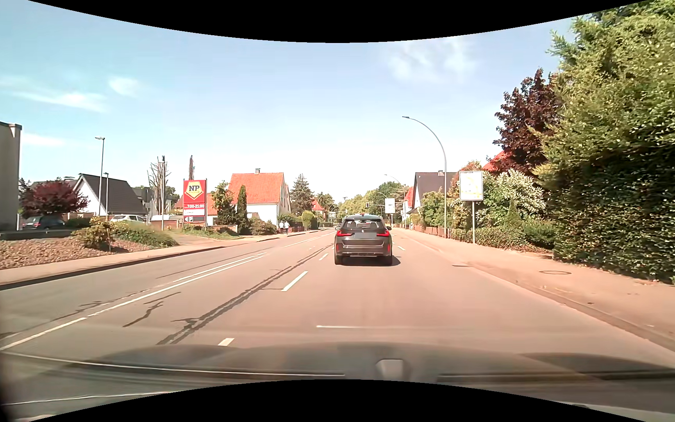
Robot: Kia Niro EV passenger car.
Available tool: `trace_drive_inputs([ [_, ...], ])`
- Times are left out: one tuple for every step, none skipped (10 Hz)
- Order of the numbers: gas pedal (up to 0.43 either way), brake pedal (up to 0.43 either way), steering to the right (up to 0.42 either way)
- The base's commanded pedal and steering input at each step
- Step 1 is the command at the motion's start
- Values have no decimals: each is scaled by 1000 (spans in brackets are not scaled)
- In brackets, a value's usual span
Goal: Follow the waypoints while adhering to traffic rules and regulations
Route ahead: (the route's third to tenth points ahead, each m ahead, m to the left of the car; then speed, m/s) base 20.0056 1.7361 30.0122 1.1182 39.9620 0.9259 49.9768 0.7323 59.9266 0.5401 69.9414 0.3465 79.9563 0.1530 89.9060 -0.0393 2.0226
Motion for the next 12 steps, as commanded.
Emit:
trace_drive_inputs([
  [0, 6, 6],
  [0, 0, 6],
  [0, 6, 6],
  [0, 6, 6],
  [0, 6, 6],
  [0, 6, 7],
  [0, 6, 7],
  [0, 6, 7],
  [0, 6, 6],
  [0, 6, 7],
  [0, 6, 7],
  [0, 12, 7],
])
